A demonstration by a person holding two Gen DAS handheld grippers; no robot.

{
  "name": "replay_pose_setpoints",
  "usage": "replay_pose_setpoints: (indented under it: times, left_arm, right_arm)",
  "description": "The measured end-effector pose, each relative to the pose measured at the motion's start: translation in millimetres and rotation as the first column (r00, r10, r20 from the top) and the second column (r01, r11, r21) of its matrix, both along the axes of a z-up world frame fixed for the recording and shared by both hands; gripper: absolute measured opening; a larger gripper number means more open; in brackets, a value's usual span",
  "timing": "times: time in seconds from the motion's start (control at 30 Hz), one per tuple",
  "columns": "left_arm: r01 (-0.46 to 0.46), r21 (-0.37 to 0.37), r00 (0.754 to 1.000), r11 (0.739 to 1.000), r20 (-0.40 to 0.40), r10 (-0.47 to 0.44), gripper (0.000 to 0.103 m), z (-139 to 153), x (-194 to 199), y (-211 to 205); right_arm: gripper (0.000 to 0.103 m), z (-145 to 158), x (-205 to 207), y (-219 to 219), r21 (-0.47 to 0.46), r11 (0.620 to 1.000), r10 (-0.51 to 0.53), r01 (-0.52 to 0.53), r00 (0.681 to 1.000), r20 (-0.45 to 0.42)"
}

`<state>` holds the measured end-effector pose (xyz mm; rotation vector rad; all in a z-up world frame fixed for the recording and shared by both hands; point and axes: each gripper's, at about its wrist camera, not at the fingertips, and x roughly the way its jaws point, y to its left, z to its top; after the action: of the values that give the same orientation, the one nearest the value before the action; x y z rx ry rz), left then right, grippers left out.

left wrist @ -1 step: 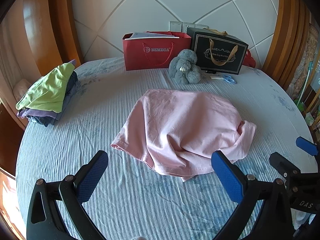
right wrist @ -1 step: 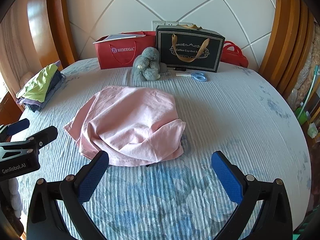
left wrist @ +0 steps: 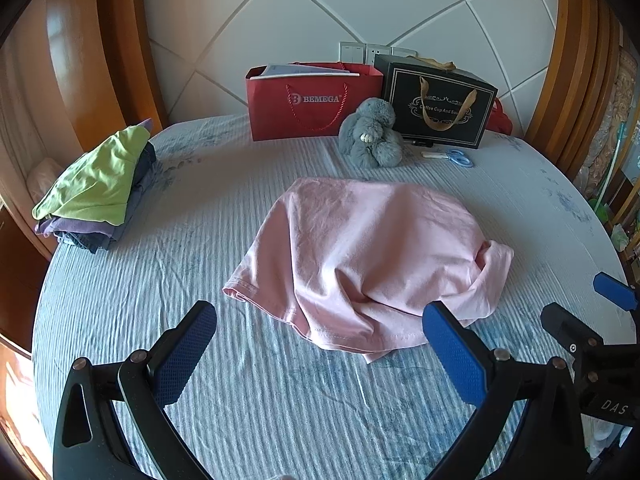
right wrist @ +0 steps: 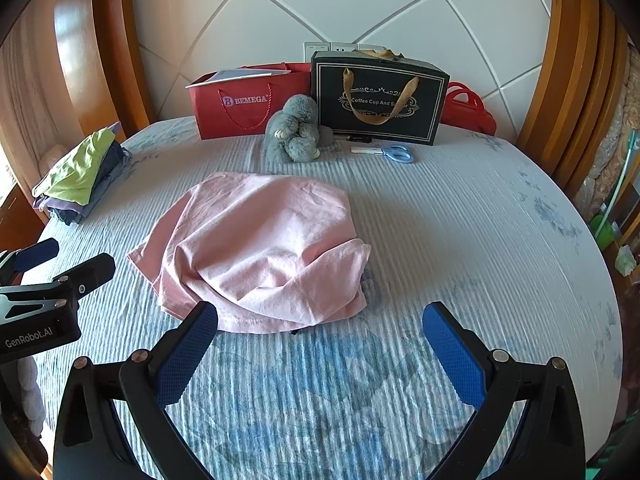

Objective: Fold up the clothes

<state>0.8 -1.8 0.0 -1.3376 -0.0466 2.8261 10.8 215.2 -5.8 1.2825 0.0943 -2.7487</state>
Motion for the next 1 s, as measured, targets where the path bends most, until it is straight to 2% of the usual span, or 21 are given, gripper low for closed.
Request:
replay_pose_setpoints:
  times: [0.4, 0.73, 1.0]
  left_arm:
    - [-0.012, -0.023, 1.000, 1.000, 0.024, 0.012, 0.103, -6.1, -0.9, 0.3]
    - [-0.059, 0.021, 0.997, 0.998, 0.047, 0.058, 0.103, -8.6, -2.9, -8.8]
    - [-0.051, 0.028, 0.997, 0.998, 0.054, 0.049, 0.103, -11.1, -3.4, -8.8]
  right_arm:
    - [0.103, 1.7, -0.5, 2.5, -0.003, 1.000, -0.001, 0.001, 1.000, 0.005]
    - [0.103, 0.7, -1.1, 3.8, -0.001, 1.000, -0.005, 0.005, 1.000, 0.004]
    - [0.103, -1.3, -1.7, 5.6, -0.004, 1.000, -0.005, 0.005, 1.000, 0.007]
